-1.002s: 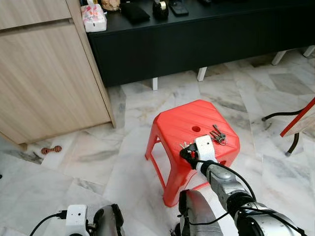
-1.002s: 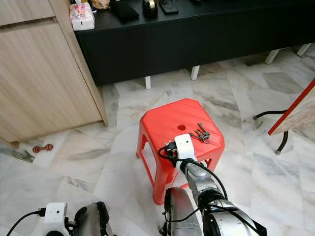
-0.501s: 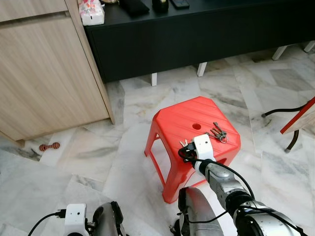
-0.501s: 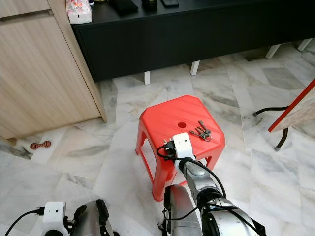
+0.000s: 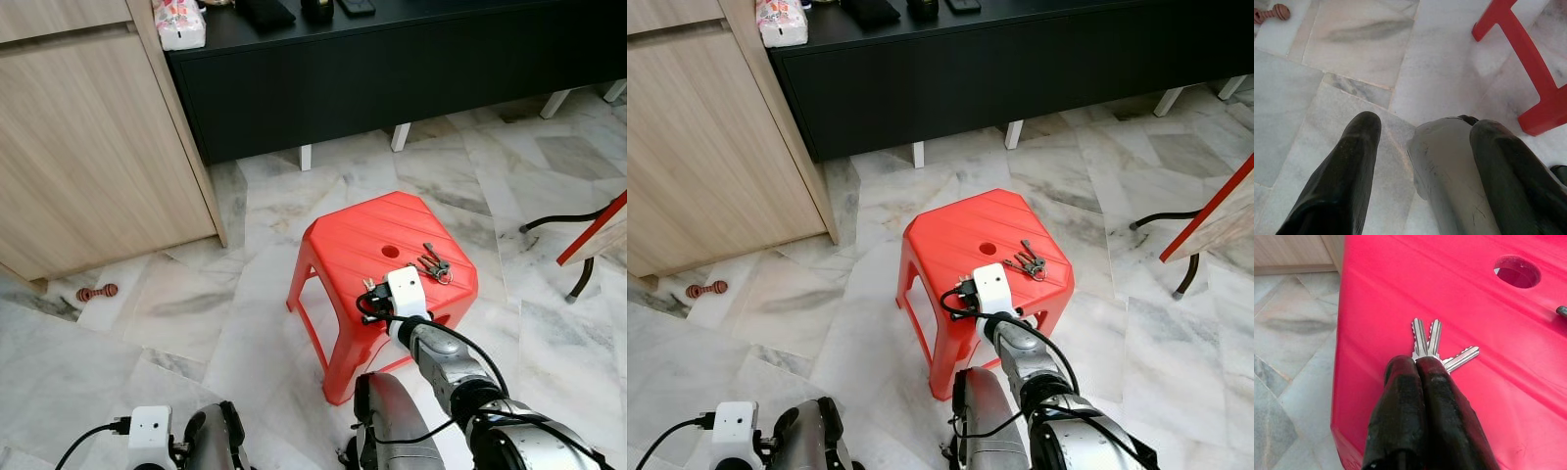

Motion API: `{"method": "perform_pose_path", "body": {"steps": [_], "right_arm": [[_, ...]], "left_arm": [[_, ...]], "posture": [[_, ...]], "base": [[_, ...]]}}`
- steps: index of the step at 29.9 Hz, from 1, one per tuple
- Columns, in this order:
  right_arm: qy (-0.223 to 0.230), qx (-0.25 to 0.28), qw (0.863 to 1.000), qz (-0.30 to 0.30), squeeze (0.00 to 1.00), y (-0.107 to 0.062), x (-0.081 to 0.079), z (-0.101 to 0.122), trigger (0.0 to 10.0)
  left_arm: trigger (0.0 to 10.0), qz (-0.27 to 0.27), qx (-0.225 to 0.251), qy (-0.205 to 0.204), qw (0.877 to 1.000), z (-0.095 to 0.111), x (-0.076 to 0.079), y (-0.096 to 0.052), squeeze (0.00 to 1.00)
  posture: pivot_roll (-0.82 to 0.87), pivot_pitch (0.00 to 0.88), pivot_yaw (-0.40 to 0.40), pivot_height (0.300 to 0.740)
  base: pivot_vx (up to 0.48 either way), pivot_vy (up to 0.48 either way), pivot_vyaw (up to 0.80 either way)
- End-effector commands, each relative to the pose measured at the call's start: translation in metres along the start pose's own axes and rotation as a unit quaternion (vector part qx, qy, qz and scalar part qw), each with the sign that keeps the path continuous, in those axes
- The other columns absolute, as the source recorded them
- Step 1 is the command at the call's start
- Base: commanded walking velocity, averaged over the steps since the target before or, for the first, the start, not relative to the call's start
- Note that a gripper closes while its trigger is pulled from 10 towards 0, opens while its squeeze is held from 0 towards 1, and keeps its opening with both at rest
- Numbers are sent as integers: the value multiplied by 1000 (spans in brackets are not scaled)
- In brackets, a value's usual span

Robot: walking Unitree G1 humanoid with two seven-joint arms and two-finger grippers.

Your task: Hang keys on a hook

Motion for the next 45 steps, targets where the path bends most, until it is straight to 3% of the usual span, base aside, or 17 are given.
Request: {"method": "perform_pose_path", "body": {"steps": [1,12,25,26,27,28,35,45], "right_arm": [[9,-1,1000,-7,0,-1,2,-1,0],[16,48,998,-47,0,-4,16,8,0],[22,131,984,-121,0,-20,39,16,0],[22,137,982,-125,0,-21,40,18,275],[18,148,980,-132,0,-22,42,21,2314],[13,162,977,-136,0,-23,42,26,10000],[-8,195,969,-149,0,-29,46,37,10000],[35,186,967,-171,0,-35,44,22,10000]], "left_arm": [[10000,-15,-188,-21,982,-83,16,-43,0],[10000,-16,-180,-18,983,-69,19,-24,0],[10000,-17,-179,-12,984,-49,25,0,0],[10000,-16,-179,-12,984,-48,25,1,0],[10000,-14,-178,-12,984,-46,26,3,0],[10000,-14,-177,-11,984,-45,26,4,0],[10000,-12,-176,-11,984,-39,28,10,0],[10000,-10,-178,-20,984,-36,33,14,0]], "posture": [[128,249,-95,572],[114,193,-94,572],[79,88,-90,572],[79,88,-90,572],[75,77,-91,572],[71,69,-91,572],[59,42,-91,572],[48,13,-93,572]], "base": [[0,0,0],[0,0,0],[0,0,0],[0,0,0],[0,0,0],[0,0,0],[0,0,0],[0,0,0]]}}
Point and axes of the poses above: a point about 5 cm out from each wrist's last joint towards the gripper, its own y axis pointing out of the wrist towards the gripper, its own z axis along the axis of the wrist's last joint, x = y × z, the point moved 1 cm from there along y, pointing out of the wrist towards the gripper, and after that the axes turned 9 degrees about -y, right-handed, at the moved point
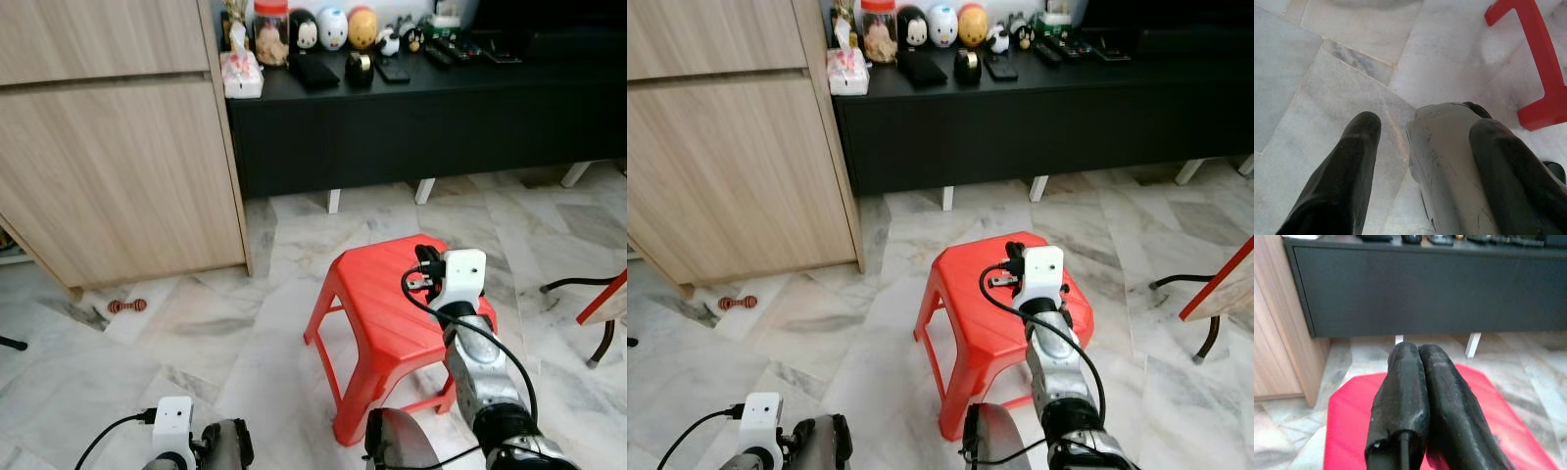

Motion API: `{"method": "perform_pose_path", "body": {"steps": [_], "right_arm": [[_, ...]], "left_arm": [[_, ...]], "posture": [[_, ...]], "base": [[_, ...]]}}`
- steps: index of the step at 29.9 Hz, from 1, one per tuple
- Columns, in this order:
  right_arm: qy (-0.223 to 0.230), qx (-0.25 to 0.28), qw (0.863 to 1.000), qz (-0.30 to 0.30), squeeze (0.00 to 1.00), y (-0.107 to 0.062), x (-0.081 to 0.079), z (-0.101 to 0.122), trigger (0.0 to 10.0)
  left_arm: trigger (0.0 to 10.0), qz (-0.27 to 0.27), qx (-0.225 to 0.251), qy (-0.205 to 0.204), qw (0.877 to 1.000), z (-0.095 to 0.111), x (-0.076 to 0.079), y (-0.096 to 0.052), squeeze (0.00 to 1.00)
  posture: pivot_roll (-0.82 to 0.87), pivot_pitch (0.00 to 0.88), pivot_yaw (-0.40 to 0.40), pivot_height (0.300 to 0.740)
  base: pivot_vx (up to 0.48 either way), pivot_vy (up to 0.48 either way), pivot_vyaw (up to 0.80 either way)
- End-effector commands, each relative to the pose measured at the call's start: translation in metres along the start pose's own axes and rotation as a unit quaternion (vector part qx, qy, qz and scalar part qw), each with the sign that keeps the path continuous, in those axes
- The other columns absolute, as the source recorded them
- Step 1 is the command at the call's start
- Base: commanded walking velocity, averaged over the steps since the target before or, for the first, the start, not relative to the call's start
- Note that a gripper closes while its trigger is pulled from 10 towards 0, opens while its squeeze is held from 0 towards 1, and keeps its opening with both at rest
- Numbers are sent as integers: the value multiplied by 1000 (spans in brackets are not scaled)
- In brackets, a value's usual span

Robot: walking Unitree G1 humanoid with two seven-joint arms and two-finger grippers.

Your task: Hang keys on a hook

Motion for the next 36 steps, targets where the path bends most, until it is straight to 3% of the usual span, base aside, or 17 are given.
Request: {"method": "perform_pose_path", "body": {"steps": [1,36], "right_arm": [[12,-1,1000,-16,0,0,5,1,10000],[38,-8,999,-18,0,9,-4,9,10000]], "left_arm": [[10000,-20,-59,-12,998,-31,16,-5,0],[10000,-13,-73,-13,997,-38,11,-8,0]], "posture": [[48,12,-93,572],[64,0,-89,572]], "base": [[0,0,0],[-48,0,0]]}}
Point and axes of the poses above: a point about 5 cm out from each wrist's last joint towards the gripper, its own y axis pointing out of the wrist towards the gripper, its own z axis along the axis of the wrist's last joint, x = y × z, the point moved 1 cm from there along y, pointing out of the wrist towards the gripper, and after that the axes turned 9 degrees about -y, right-handed, at the moved point
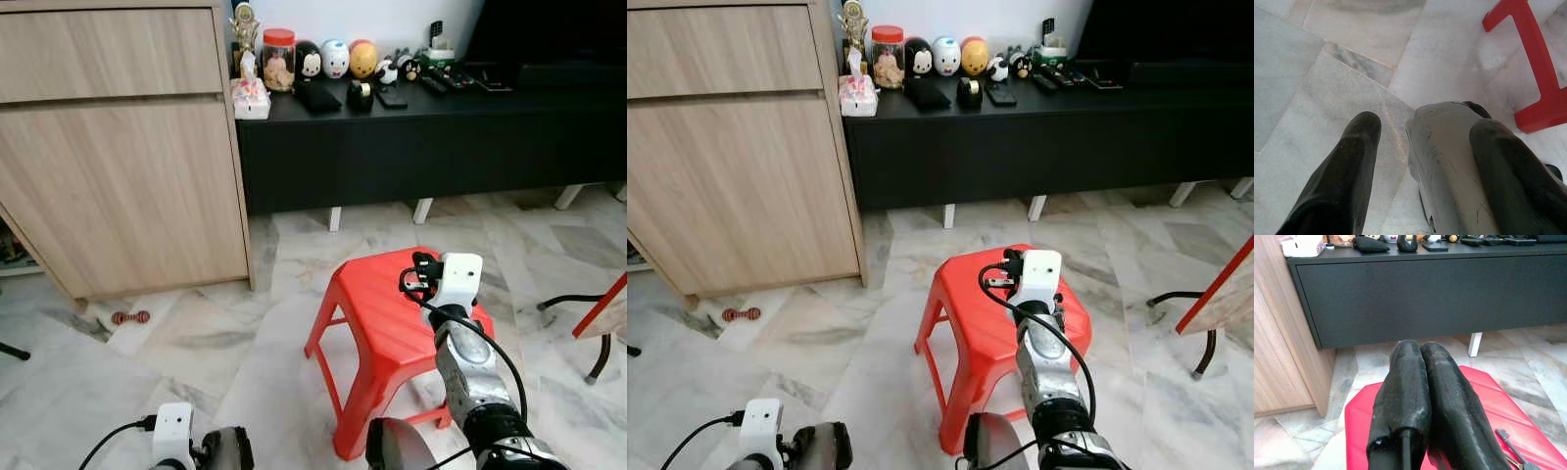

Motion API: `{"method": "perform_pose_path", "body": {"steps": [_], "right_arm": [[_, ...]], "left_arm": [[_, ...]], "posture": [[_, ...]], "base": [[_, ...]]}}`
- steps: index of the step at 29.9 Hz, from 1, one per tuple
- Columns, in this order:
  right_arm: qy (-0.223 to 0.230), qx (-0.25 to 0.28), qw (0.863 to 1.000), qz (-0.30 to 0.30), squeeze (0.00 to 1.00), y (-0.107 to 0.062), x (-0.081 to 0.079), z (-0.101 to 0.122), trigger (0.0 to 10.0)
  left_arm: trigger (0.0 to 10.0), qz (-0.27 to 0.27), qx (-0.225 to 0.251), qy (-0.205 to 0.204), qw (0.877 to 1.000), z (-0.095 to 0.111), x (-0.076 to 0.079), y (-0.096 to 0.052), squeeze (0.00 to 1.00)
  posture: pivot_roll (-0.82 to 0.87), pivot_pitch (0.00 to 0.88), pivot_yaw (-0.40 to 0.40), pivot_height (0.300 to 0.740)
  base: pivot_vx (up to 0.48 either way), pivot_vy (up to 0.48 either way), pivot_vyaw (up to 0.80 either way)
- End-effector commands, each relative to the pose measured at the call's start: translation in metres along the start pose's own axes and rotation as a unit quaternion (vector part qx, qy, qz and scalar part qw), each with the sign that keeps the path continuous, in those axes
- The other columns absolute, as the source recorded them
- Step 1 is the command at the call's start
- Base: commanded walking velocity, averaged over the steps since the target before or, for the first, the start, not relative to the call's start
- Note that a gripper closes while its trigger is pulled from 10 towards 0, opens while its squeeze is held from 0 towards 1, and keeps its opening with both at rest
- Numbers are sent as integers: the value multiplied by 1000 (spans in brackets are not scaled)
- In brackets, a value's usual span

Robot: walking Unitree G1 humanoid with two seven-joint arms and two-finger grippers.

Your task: Hang keys on a hook

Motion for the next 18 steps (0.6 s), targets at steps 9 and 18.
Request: {"method": "perform_pose_path", "body": {"steps": [9,18], "right_arm": [[9,6,1000,-6,0,3,1,6,10000],[10,5,1000,-5,0,4,0,7,10000]], "left_arm": [[10000,-16,-62,-4,998,-31,12,-6,0],[10000,-15,-60,-6,998,-30,11,-5,0]], "posture": [[64,0,-89,602],[65,0,-90,642]], "base": [[0,0,0],[0,0,0]]}}
Point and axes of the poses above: a point about 5 cm out from each wrist's last joint towards the gripper, its own y axis pointing out of the wrist towards the gripper, its own z axis along the axis of the wrist's last joint, x = y × z, the point moved 1 cm from there along y, pointing out of the wrist towards the gripper, and after that the axes turned 9 degrees about -y, right-handed, at the moved point
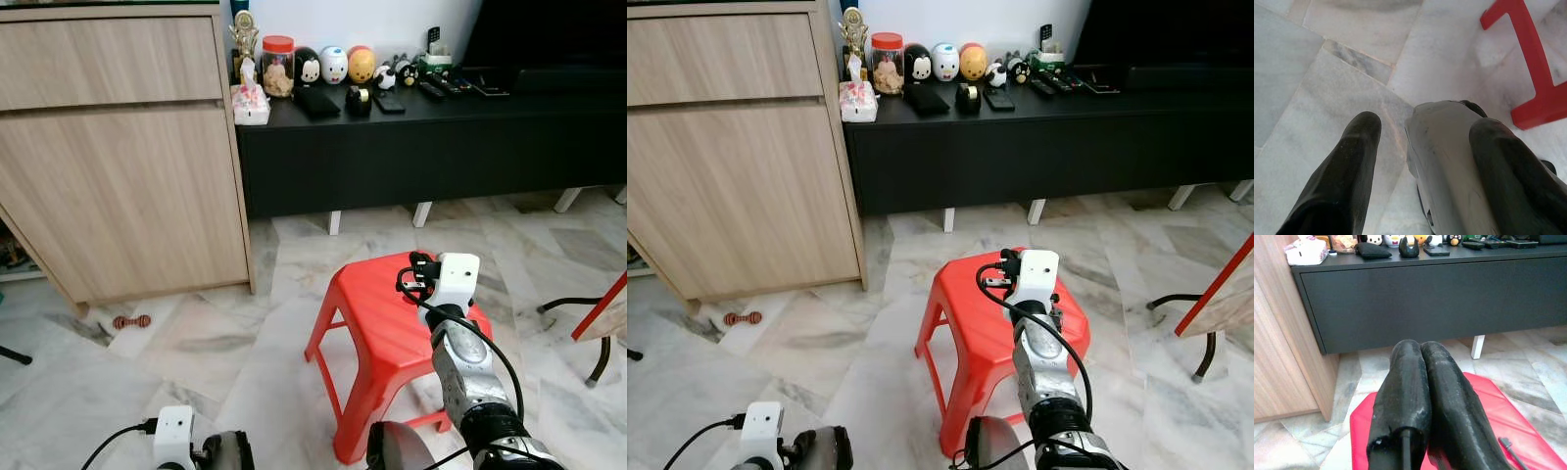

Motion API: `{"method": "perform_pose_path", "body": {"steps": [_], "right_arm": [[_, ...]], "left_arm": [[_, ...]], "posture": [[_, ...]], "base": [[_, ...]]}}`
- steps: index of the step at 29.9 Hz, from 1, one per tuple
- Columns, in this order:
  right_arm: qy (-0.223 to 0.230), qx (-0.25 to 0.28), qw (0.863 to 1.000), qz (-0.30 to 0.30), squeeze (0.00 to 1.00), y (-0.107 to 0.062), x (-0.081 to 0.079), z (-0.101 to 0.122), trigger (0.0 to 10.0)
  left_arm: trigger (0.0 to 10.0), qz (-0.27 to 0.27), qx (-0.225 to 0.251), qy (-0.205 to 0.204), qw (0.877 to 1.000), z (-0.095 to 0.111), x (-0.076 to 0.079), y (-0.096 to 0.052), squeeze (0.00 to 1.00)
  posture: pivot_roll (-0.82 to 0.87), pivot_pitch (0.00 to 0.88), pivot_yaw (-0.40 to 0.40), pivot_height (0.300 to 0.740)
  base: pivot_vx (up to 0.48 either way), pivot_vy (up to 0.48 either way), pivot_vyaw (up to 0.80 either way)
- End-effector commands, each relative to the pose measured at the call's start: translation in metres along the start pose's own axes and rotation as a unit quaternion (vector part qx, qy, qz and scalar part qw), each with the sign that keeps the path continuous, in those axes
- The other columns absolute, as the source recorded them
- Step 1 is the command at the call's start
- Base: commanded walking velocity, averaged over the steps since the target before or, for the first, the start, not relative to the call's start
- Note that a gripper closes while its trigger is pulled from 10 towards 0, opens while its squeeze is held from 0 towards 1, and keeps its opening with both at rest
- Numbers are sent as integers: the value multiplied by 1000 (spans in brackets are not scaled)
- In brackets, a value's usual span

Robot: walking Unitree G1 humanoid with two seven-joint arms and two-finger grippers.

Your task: Hang keys on a hook

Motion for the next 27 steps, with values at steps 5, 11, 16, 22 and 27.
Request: {"method": "perform_pose_path", "body": {"steps": [5,11,16,22,27], "right_arm": [[4,6,1000,-6,0,3,3,7,10000],[5,6,1000,-7,0,4,3,7,10000],[5,5,1000,-6,0,4,2,7,10000],[4,2,1000,-4,0,4,1,7,10000],[-1,-9,1000,-9,0,4,1,4,10000]], "left_arm": [[10000,-15,-45,-8,999,-23,11,-3,0],[10000,-15,-43,-9,999,-23,12,-3,0],[10000,-16,-39,-11,999,-21,12,-3,0],[10000,-18,-36,-14,999,-19,13,-2,0],[10000,-19,-36,-16,999,-19,14,-2,0]], "posture": [[65,0,-90,677],[65,0,-90,702],[66,0,-92,737],[65,0,-94,740],[63,0,-96,740]], "base": [[0,0,0],[0,0,0],[0,0,0],[0,0,0],[0,0,0]]}}
Point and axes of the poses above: a point about 5 cm out from each wrist's last joint towards the gripper, its own y axis pointing out of the wrist towards the gripper, its own z axis along the axis of the wrist's last joint, x = y × z, the point moved 1 cm from there along y, pointing out of the wrist towards the gripper, and after that the axes turned 9 degrees about -y, right-handed, at the moved point
